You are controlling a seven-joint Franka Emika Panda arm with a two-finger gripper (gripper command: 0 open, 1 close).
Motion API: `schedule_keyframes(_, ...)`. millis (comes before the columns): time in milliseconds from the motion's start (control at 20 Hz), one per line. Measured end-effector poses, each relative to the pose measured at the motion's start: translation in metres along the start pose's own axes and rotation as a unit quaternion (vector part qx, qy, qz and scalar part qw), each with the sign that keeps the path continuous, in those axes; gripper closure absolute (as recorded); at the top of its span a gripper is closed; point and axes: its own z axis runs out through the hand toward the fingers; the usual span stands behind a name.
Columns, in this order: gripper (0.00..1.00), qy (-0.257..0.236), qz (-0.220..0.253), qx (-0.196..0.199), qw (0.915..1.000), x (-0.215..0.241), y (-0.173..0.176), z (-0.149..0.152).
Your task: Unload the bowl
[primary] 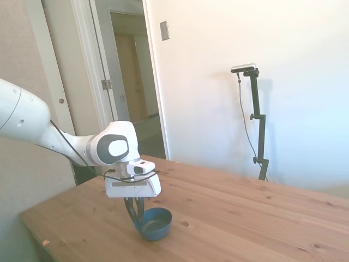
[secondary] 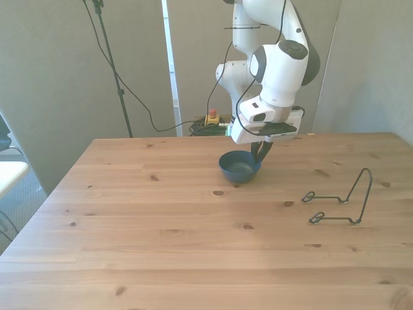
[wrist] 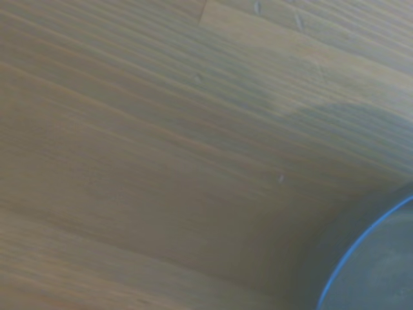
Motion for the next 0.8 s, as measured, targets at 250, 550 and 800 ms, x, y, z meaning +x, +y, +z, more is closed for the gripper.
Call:
schedule_keyframes(250, 0.00, 0.003, 0.001, 0.001, 1.0000, 0.001, 0.000, -0.003)
schedule_keyframes(550, 0.00, 0.022, 0.005, 0.012, 0.9997, 0.000, 0.005, -0.023)
schedule_keyframes(800, 0.00, 0.060, 0.002, 0.031, 0.9977, -0.011, 0.007, -0.056)
